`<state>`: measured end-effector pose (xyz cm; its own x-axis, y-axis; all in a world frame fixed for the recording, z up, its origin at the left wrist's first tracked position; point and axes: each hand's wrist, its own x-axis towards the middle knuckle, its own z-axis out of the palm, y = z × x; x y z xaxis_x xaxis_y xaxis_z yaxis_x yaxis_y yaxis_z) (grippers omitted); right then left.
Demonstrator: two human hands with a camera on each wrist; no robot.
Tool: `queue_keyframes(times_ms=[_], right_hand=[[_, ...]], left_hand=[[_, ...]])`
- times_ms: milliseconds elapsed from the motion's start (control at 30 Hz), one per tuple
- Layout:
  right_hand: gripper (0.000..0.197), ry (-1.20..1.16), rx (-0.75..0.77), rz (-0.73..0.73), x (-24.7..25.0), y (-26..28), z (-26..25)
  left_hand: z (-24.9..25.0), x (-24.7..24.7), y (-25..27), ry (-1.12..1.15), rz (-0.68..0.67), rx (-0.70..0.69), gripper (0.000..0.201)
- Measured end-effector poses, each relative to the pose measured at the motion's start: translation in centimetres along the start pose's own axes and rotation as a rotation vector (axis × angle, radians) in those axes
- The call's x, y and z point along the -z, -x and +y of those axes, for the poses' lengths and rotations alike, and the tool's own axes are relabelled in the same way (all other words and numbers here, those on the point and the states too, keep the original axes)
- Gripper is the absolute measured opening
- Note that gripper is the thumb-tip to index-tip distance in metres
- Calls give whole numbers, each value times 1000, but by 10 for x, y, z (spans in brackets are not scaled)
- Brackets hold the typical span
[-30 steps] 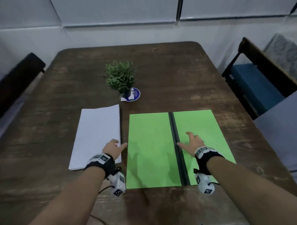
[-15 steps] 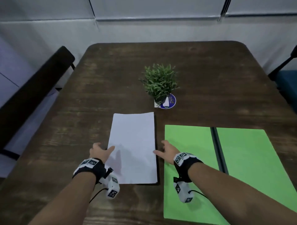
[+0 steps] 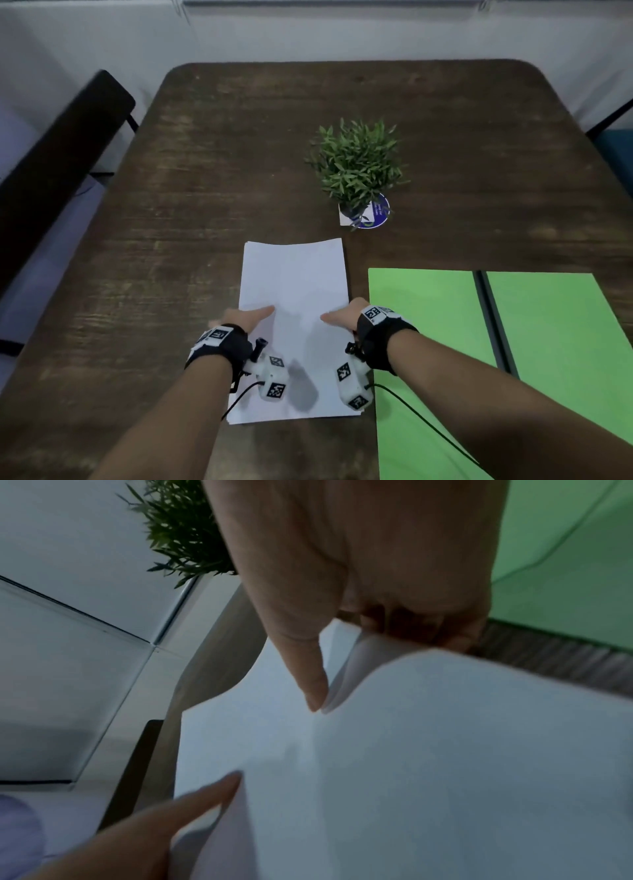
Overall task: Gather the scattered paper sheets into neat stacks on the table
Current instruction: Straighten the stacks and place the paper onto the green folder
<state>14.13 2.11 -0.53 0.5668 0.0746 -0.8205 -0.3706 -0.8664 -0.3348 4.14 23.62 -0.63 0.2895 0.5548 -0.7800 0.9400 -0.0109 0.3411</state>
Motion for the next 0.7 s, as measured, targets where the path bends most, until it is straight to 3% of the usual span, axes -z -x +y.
queue_keyframes(times_ms=[100,200,300,367,467,567,600,700], right_hand=[[86,21,-55,114,-17,8,-5],[70,-60,-18,196,-35,15,-4],[75,-193,-11,171,-35,14,1],[81,-249,-19,115,-25,15,6],[68,-259,-5,-51,-14,18,19],[89,-343,73,-55,-14,15,39],[88,-412,102,-38,-14,11,48],[50,-533,204,4,6,40,65]], left_hand=[[2,-5,9,-30,105,-45,102],[2,-8,11,90,74,-89,93],[-6,-2,8,149,56,-64,98],[-12,-3,11,152,31,-98,83],[-18,-10,22,201,35,-215,51],[-18,-17,43,207,50,-310,42],[-17,-19,51,224,47,-345,42],[-10,-31,78,270,39,-454,40]])
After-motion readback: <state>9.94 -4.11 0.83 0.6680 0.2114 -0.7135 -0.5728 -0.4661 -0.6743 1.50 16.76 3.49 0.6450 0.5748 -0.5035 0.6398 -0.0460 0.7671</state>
